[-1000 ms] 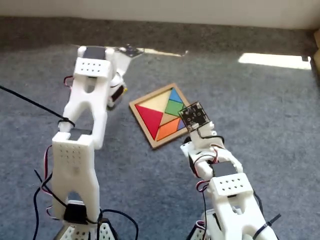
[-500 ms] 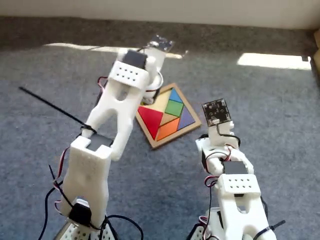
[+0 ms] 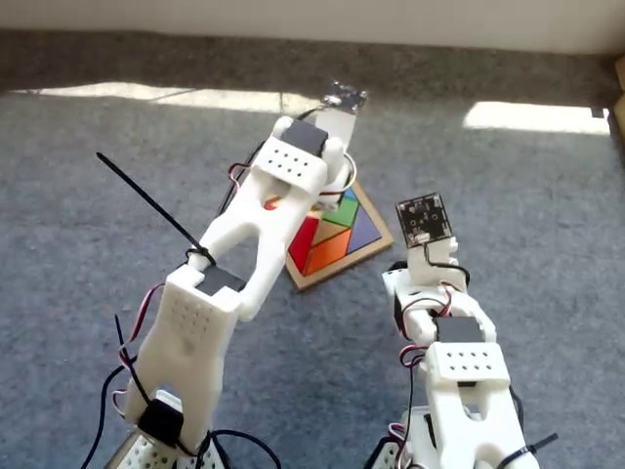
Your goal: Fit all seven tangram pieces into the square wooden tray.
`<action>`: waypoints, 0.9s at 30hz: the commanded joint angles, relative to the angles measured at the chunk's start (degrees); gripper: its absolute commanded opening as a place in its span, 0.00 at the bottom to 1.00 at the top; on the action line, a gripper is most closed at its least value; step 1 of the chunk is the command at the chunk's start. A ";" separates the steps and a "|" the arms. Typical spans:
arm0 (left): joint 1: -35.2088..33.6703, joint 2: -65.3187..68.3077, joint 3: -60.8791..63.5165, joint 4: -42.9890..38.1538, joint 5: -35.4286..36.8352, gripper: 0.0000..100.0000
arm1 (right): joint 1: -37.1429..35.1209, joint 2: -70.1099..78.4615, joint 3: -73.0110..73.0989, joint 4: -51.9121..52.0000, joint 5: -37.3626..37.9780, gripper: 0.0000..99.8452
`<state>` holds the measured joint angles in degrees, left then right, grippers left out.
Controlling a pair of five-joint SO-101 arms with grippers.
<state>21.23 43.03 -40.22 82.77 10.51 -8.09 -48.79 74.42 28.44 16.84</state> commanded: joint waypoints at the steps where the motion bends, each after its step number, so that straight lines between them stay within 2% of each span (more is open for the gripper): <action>1: 0.84 -0.04 -0.48 -0.44 0.44 0.09 | 0.40 -1.63 -0.84 -1.19 -0.26 0.01; 13: 0.75 0.57 -0.31 -0.18 0.00 0.17 | 0.40 -1.63 -0.75 -1.19 -0.26 0.01; 27: -2.95 0.04 -0.66 5.89 0.00 0.17 | 0.40 -1.63 -0.75 -1.19 -0.26 0.01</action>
<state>21.14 44.70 -40.22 86.99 10.33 -8.09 -48.79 74.42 28.44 16.84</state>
